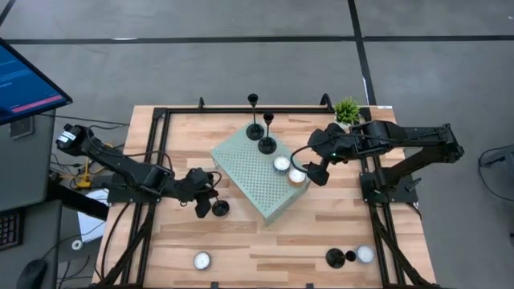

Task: Pick & Place candle stick holders
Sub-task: Put the left black candle holder on the shelf

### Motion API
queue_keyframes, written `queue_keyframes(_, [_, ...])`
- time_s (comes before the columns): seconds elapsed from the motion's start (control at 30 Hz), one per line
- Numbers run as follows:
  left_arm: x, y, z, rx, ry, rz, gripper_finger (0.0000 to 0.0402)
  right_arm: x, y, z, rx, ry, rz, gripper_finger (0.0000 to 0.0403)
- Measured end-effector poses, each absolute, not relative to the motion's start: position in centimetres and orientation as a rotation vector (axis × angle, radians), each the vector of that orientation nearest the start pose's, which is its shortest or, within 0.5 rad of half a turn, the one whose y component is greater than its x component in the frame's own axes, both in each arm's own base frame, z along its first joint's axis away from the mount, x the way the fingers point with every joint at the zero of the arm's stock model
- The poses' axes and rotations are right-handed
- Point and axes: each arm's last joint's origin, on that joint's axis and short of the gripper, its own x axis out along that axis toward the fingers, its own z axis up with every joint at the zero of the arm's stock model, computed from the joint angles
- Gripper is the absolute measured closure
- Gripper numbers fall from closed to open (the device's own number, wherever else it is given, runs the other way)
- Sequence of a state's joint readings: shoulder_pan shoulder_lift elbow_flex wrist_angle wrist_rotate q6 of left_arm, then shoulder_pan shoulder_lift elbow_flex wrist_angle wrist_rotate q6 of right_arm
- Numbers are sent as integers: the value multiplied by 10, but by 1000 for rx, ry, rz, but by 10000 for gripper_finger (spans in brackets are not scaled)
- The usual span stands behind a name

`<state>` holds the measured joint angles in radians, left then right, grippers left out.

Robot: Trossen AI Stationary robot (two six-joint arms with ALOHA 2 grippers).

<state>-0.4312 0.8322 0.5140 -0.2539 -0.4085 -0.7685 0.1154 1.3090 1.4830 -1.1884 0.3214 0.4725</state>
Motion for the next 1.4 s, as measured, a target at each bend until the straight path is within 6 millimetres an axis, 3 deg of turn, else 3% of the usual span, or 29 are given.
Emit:
queue_keyframes(0.17, [158, -60, 265, -639, 371, 147, 388, 232, 18, 379, 211, 920, -416, 19])
queue_keyframes(0.4, [142, -50, 344, -751, 113, 139, 388, 232, 18, 379, 202, 924, -415, 19])
queue_keyframes(0.53, [129, -39, 386, -688, -57, 259, 388, 232, 17, 379, 198, 922, -420, 19])
queue_keyframes(0.67, [125, -27, 412, -520, -161, 537, 388, 232, 17, 379, 178, 912, -447, 19])
queue_keyframes(0.83, [137, -15, 428, -347, -147, 714, 388, 232, 16, 379, 168, 912, -450, 19])
queue_keyframes(0.97, [156, -6, 427, -276, -72, 751, 388, 232, 16, 379, 162, 913, -446, 19])
queue_keyframes(1.23, [192, 32, 412, -415, 369, 705, 388, 232, 16, 379, 163, 914, -443, 19])
queue_keyframes(1.4, [205, 37, 421, -382, 409, 650, 388, 232, 16, 379, 163, 913, -443, 19])
